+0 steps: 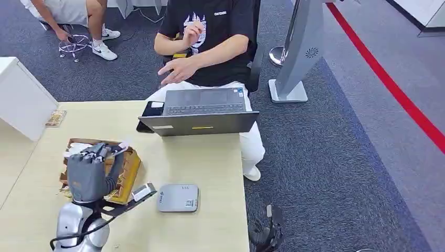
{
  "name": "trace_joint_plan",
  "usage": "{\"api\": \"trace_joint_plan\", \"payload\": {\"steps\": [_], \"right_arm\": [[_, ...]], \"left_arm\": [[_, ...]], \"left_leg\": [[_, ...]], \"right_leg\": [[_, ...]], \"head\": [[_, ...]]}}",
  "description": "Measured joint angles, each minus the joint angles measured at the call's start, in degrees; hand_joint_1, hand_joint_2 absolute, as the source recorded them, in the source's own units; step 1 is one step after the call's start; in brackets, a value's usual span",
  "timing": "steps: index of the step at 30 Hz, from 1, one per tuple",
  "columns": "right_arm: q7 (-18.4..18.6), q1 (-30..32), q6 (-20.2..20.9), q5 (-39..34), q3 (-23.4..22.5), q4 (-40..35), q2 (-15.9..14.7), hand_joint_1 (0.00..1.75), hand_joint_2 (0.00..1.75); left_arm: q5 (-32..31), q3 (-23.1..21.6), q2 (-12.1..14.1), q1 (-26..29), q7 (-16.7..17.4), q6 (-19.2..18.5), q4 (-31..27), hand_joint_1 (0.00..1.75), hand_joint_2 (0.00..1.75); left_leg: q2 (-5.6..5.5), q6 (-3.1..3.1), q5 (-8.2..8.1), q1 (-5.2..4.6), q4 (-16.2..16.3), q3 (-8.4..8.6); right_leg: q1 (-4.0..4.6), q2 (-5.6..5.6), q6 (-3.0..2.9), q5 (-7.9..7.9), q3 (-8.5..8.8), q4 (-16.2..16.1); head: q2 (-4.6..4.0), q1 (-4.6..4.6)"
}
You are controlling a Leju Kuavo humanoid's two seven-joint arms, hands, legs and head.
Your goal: Pass the card to the sensor for recognition and then transmit it.
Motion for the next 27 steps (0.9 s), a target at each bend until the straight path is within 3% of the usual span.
{"api": "trace_joint_plan", "payload": {"steps": [5, 12, 17, 22, 23, 24, 27], "right_arm": [[-0.44, -0.39, 0.77, 0.42, 1.05, 0.0, 0.0, 0.0, 1.75], [-0.26, -0.69, 2.05, 0.52, 2.3, 0.0, 0.0, 0.0, 1.75], [-0.42, -0.68, 2.4, 0.68, 2.82, 0.0, 0.0, 0.0, 1.75], [-0.52, -0.68, 2.54, 0.68, 2.97, 0.0, 0.0, 0.0, 1.75], [-0.52, -0.68, 2.54, 0.68, 3.04, 0.0, 0.0, 0.0, 1.75], [-0.57, -0.68, 2.54, 0.68, 3.08, 0.0, 0.0, 0.0, 1.75], [-0.68, -0.67, 2.54, 0.68, 3.23, 0.0, 0.0, 0.0, 1.75]], "left_arm": [[0.39, -0.52, 3.14, -12.52, 3.27, -3.27, 5.23, 1.75, 1.75], [-2.41, -0.52, 6.32, -28.59, 5.5, -2.25, 23.94, 1.75, 1.75], [-1.64, -0.5, 7.34, -31.87, 4.85, -1.0, 32.19, 1.75, 1.75], [0.07, -0.33, 7.69, -32.18, 3.4, 0.11, 34.75, 1.75, 1.75], [0.15, -0.33, 7.78, -32.18, 3.27, 0.11, 35.1, 1.54, 1.75], [0.22, -0.3, 7.82, -32.18, 3.21, 0.11, 35.34, 0.0, 1.75], [1.22, -0.24, 7.87, -32.11, 2.36, 0.07, 35.67, 0.0, 1.75]], "left_leg": [[0.05, -0.22, 0.22, 0.04, 0.0, -0.05], [0.51, -0.39, 0.33, 0.09, 0.0, -0.07], [0.7, -0.39, 0.33, 0.1, -0.03, -0.09], [0.71, -0.42, 0.35, 0.12, -0.06, -0.15], [0.72, -0.42, 0.35, 0.12, -0.07, -0.16], [0.73, -0.43, 0.35, 0.12, -0.07, -0.17], [0.74, -0.47, 0.38, 0.12, -0.06, -0.21]], "right_leg": [[0.02, 0.09, -0.15, 0.15, -0.25, 0.22], [0.07, 0.61, -0.35, 0.31, -0.63, 0.6], [0.07, 0.79, -0.36, 0.3, -0.86, 0.75], [0.08, 0.8, -0.37, 0.3, -0.95, 0.81], [0.08, 0.8, -0.37, 0.3, -0.97, 0.82], [0.08, 0.8, -0.37, 0.3, -0.99, 0.83], [0.08, 0.82, -0.37, 0.3, -1.03, 0.85]], "head": [[0.0, 0.0], [0.0, -0.09], [0.0, -0.13], [0.0, -0.11], [0.0, -0.11], [0.0, -0.11], [0.0, -0.09]]}}
